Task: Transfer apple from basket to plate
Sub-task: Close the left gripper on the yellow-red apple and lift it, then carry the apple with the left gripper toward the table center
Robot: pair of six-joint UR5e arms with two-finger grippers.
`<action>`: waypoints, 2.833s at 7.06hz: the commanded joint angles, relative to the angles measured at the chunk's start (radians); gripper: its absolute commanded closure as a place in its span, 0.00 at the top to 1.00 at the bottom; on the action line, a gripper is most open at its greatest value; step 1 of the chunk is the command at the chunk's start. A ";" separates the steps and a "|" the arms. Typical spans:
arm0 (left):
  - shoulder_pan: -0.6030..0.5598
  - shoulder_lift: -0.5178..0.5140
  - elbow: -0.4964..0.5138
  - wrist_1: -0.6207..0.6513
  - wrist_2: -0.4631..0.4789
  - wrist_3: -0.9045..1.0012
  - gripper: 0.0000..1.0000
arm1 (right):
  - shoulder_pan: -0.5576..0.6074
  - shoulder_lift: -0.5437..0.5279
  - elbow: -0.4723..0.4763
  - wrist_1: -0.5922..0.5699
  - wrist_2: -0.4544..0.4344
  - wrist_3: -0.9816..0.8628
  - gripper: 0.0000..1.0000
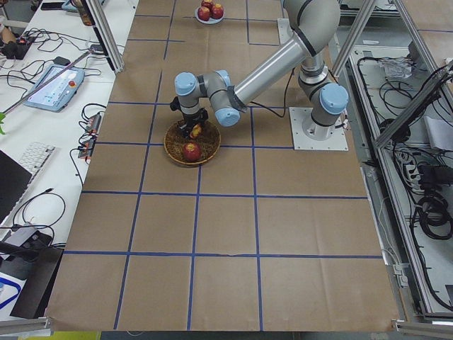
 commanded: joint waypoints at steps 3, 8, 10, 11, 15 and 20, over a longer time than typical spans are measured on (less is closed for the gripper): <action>-0.020 0.040 0.029 0.006 -0.058 -0.063 0.38 | 0.000 0.000 0.000 0.000 0.002 0.000 1.00; -0.371 0.105 0.048 -0.007 -0.058 -0.695 0.38 | 0.000 0.000 0.002 0.001 0.002 0.000 1.00; -0.512 0.077 0.050 0.032 -0.066 -0.966 0.39 | 0.002 -0.004 0.009 -0.003 0.002 0.002 1.00; -0.577 0.039 0.050 0.069 -0.063 -1.043 0.39 | 0.002 -0.004 0.009 -0.003 0.002 0.002 1.00; -0.654 -0.055 0.050 0.161 -0.066 -1.113 0.42 | 0.002 -0.004 0.009 -0.003 0.002 0.002 1.00; -0.705 -0.075 0.065 0.174 -0.064 -1.120 0.43 | 0.002 -0.004 0.009 -0.003 0.002 0.002 1.00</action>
